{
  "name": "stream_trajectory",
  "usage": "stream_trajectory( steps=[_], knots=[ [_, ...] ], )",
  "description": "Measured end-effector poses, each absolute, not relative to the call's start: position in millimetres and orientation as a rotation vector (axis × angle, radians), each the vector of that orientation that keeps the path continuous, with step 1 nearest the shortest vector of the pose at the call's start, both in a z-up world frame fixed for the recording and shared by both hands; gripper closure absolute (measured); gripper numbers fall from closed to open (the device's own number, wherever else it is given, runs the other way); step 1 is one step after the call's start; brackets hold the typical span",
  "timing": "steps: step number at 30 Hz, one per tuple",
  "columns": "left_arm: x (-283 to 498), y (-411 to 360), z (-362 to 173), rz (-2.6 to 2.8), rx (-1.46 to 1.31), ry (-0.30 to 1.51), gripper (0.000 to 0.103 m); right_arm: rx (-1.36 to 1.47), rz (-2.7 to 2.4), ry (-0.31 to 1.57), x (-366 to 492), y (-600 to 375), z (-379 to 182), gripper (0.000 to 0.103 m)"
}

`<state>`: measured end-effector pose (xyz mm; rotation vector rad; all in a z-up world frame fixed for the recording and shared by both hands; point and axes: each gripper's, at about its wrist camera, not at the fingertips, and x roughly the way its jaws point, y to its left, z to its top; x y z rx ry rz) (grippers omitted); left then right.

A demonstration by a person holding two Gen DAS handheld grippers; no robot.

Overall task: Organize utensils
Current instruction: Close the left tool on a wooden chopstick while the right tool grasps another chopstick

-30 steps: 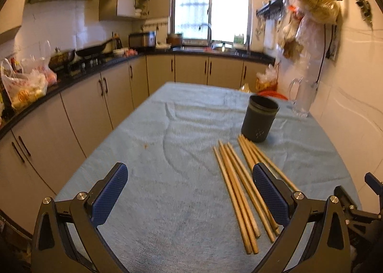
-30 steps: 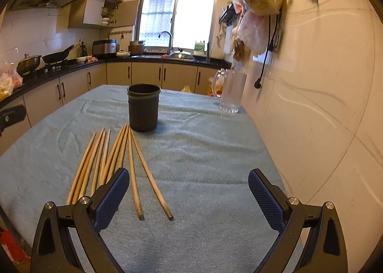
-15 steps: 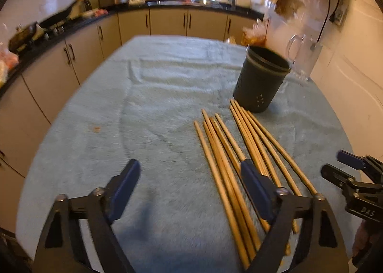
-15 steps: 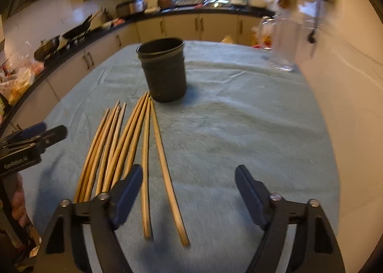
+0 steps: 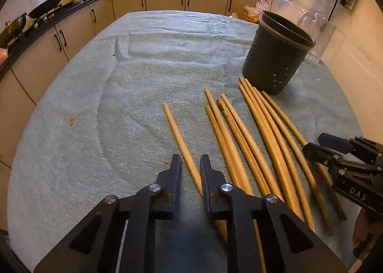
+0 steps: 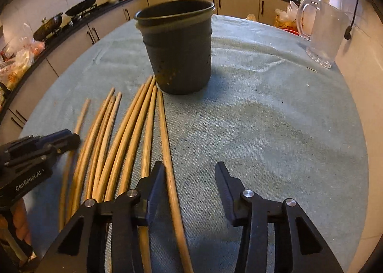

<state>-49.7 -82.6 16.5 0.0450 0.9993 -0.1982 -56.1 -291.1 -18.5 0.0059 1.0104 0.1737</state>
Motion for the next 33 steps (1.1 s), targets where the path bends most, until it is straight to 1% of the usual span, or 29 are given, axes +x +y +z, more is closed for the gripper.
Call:
stream_trajectory(
  steps=[3,8,9,11,14,21,24,28,30,31,32,33],
  knots=[
    [-48.6,-78.8,18.0,-0.207,0.053,1.007,0.087,-0.03,0.168,1.017,-55.7,-288.9,-18.4,0.057],
    [-46.7,-68.6,19.1,-0.238,-0.006,1.044,0.087,-0.064,0.152,1.033,-50.4,-287.9,-17.4,0.056],
    [-45.4,-64.7,19.5,-0.246,-0.028,1.054,0.087,-0.072,0.15,1.039,-48.6,-287.2,-17.2,0.055],
    [-44.0,-60.1,19.3,-0.262,-0.062,1.066,0.087,-0.082,0.142,1.06,-41.5,-287.3,-17.6,0.046],
    [-39.8,-50.8,19.2,-0.277,-0.124,1.091,0.087,-0.066,0.144,1.114,-27.3,-289.0,-17.5,0.04],
    [-37.5,-48.3,18.4,-0.278,-0.17,1.113,0.087,-0.135,0.157,1.228,10.4,-277.3,-16.1,0.039],
    [-27.7,-50.6,18.7,-0.283,-0.171,1.128,0.086,-0.103,0.164,1.261,27.9,-275.8,-16.1,0.039],
    [-16.1,-50.8,17.9,-0.291,-0.171,1.135,0.086,-0.083,0.146,1.257,40.1,-273.9,-15.0,0.039],
    [-12.9,-52.8,17.8,-0.294,-0.164,1.125,0.086,-0.087,0.159,1.244,39.0,-271.2,-13.4,0.047],
    [-12.7,-55.2,17.6,-0.293,-0.148,1.11,0.087,-0.096,0.178,1.234,37.5,-268.3,-12.0,0.059],
    [-12.1,-57.5,17.4,-0.289,-0.134,1.101,0.094,-0.1,0.191,1.227,37.8,-266.3,-10.9,0.076],
    [-12.3,-59.8,17.0,-0.286,-0.114,1.092,0.095,-0.11,0.202,1.219,36.5,-263.0,-9.7,0.085]
  ],
)
